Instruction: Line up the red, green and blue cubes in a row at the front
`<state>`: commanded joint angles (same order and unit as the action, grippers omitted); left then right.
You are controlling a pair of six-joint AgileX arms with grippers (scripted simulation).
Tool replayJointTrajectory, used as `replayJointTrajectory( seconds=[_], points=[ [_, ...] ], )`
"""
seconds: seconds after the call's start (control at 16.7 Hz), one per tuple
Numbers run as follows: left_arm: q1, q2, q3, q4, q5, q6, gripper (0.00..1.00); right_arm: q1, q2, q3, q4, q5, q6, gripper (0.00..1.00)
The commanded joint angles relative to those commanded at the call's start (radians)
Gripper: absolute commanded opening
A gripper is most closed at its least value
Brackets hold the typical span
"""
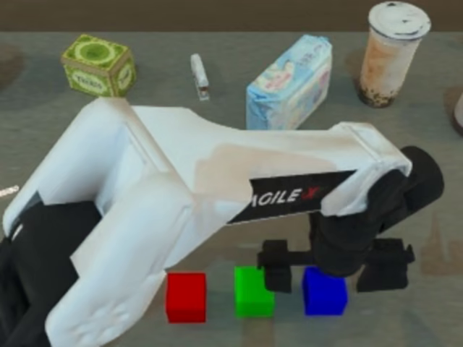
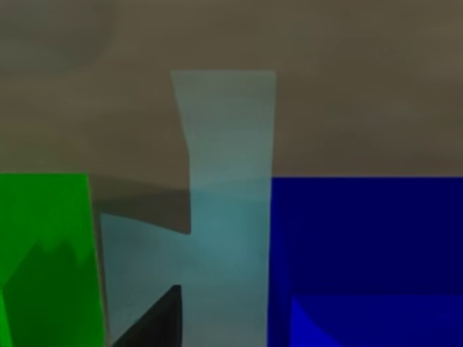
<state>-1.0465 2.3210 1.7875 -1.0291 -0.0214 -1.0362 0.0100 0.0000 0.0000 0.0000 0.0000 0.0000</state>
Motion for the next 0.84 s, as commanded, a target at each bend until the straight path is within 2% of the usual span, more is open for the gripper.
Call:
replayJointTrajectory(
  seconds=[0.36, 0.66, 0.84],
  points=[
    [0.001, -0.002, 0.017, -0.017, 0.000, -0.002, 1.00, 0.000, 0.000, 0.000, 0.000, 0.000, 0.000, 1.00],
    [0.009, -0.040, 0.145, -0.194, 0.000, -0.005, 1.00, 0.000, 0.000, 0.000, 0.000, 0.000, 0.000, 1.00],
    [0.014, -0.056, 0.186, -0.242, -0.001, -0.006, 1.00, 0.000, 0.000, 0.000, 0.000, 0.000, 0.000, 1.00]
  ],
)
